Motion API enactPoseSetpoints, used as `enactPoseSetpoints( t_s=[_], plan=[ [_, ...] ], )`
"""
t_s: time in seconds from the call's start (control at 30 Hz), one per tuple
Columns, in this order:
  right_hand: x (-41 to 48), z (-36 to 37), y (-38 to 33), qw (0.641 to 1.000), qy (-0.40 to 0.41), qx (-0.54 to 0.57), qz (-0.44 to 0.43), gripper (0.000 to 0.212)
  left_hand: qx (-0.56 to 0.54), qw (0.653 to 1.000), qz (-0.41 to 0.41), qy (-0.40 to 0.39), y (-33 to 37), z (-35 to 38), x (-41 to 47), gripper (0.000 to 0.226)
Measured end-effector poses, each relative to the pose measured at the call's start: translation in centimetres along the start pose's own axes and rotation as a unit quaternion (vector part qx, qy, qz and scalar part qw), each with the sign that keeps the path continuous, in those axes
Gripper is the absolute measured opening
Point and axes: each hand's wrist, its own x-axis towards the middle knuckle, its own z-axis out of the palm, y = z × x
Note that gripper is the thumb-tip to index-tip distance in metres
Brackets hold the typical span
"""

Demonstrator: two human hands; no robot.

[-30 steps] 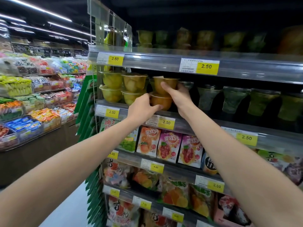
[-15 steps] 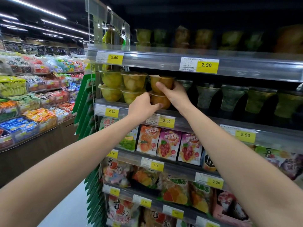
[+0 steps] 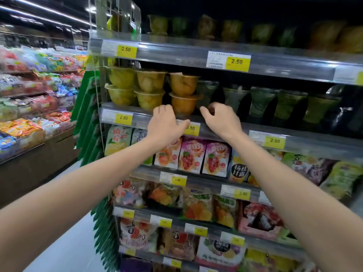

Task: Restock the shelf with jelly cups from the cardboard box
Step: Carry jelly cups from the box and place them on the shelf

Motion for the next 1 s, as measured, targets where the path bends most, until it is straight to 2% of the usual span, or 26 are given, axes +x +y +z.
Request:
enactPoseSetpoints(
  t_s=[0.13, 0.3, 0.47, 0.63, 0.77, 0.9, 1.0],
  plan=[
    [-3.1, 0.3, 0.4, 0.987, 0.012, -0.14, -0.08, 0.046, 0.036, 0.998, 0.045, -0.008, 0.0, 1.6, -2.7, 0.081],
    [-6.4, 0.5, 0.9, 0.976, 0.016, -0.145, -0.162, 0.053, 0.075, 0.995, 0.056, -0.047, 0.2, 1.9, -6.2, 0.077],
    [-10.2, -0.6, 0.8, 0.969, -0.02, -0.159, -0.187, 0.045, 0.112, 0.988, 0.068, -0.087, 0.0, 0.1, -9.6, 0.061],
    [-16.6, -1.5, 1.1, 0.968, -0.077, -0.112, -0.213, 0.043, 0.17, 0.976, 0.059, -0.124, 1.0, -1.8, -16.2, 0.061],
    [-22.8, -1.5, 1.6, 0.959, -0.157, -0.079, -0.222, 0.045, 0.19, 0.968, 0.044, -0.159, 1.7, -2.2, -23.7, 0.061],
    [-30.1, 0.5, 1.9, 0.944, -0.235, -0.056, -0.226, 0.045, 0.179, 0.964, 0.0, -0.199, 1.6, -2.6, -32.2, 0.057],
    [-35.7, 2.2, 1.3, 0.923, -0.308, -0.045, -0.227, 0.043, 0.196, 0.947, -0.045, -0.251, 1.0, -3.0, -38.6, 0.056]
  ],
)
